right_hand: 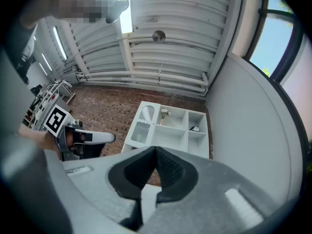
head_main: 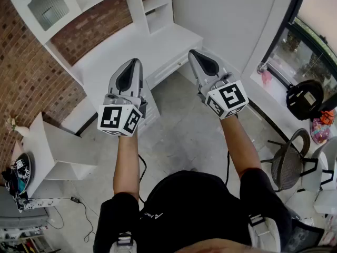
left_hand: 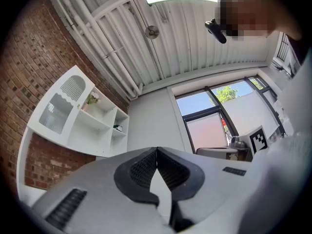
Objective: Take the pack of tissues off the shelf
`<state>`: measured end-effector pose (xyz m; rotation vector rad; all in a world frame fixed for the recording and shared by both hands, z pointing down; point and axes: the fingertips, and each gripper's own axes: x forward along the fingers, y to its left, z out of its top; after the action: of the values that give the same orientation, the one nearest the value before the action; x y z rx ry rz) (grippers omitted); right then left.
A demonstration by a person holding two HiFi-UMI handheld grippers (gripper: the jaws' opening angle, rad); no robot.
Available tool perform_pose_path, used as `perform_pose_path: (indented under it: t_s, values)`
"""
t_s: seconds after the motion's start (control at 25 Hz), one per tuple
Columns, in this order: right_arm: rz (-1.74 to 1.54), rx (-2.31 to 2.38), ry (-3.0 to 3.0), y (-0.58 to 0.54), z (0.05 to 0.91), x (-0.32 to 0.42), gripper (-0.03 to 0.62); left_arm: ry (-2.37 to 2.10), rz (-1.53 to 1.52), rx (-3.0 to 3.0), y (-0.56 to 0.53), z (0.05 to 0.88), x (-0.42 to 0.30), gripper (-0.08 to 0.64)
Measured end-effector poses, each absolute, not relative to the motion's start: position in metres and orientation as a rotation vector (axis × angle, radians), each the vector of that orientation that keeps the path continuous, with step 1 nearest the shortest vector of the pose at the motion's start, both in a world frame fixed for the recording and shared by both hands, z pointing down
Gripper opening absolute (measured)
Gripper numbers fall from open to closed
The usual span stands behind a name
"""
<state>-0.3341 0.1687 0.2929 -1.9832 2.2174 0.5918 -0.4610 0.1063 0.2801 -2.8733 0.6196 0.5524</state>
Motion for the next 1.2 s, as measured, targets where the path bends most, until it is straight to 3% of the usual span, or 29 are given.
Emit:
perform_pose_path:
  t_s: [1.2]
  values:
    - [0.634, -1.968, 2.193, 0.195, 0.284, -0.166, 0.002, 0.667, 0.531, -2.798, 0.111, 0.258, -0.292, -0.002]
